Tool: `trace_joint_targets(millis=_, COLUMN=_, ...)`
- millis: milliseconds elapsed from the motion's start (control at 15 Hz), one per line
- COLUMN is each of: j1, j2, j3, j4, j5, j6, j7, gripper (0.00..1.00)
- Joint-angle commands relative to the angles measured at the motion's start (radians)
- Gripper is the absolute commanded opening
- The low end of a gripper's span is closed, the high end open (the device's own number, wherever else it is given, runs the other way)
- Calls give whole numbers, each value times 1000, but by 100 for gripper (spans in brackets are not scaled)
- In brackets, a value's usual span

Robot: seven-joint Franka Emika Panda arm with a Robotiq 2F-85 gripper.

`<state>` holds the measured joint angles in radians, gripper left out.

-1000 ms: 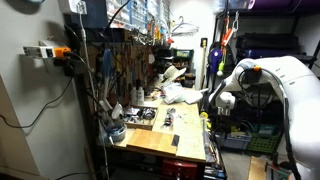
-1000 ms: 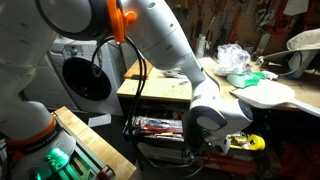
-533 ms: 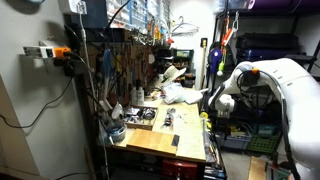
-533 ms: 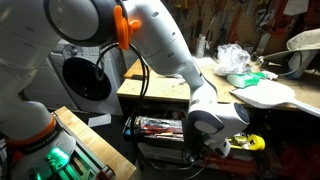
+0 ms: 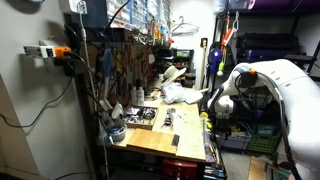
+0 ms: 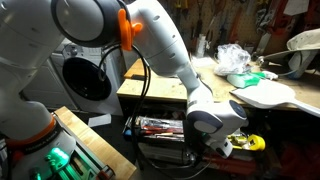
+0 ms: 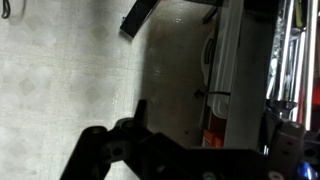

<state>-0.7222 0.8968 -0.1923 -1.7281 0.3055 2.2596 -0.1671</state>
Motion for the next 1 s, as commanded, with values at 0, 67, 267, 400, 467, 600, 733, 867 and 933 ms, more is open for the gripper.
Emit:
trace_joint_targets(millis=0, j1=36, j2=-1, j3=-77, j4=-26, j5=-85, j6=29, j7=68, gripper=100)
trace_joint_targets(millis=67, j1=46, j2=0, j3=-90, j4=-28, j5=-100, j6=26, j7=82, gripper=100)
trace_joint_targets(millis=267, j1=62, j2=10, j3=-127, j4=-25, j5=-140, j6=22, j7=105, gripper=100)
trace_joint_targets(millis=400, j1=57, j2=13, j3=-142, j4=-22, j5=-154, j6=22, j7=105, gripper=100)
trace_joint_targets(millis=467, j1=53, j2=12, j3=-149, j4=-23, j5=-161, j6=23, j7=103, gripper=100)
trace_joint_targets(millis=600, j1=48, j2=11, j3=-163, j4=-27, j5=-171, j6=28, j7=101, gripper=100)
trace_joint_targets(millis=733, j1=40, j2=11, j3=-173, j4=-29, j5=-180, j6=32, j7=98, gripper=100)
trace_joint_targets(millis=867, j1=32, j2=8, j3=-183, j4=-30, j5=-190, j6=32, j7=97, gripper=100)
trace_joint_targets(millis=933, j1=29, j2=6, j3=-190, j4=-31, j5=-195, j6=32, j7=98, gripper=100)
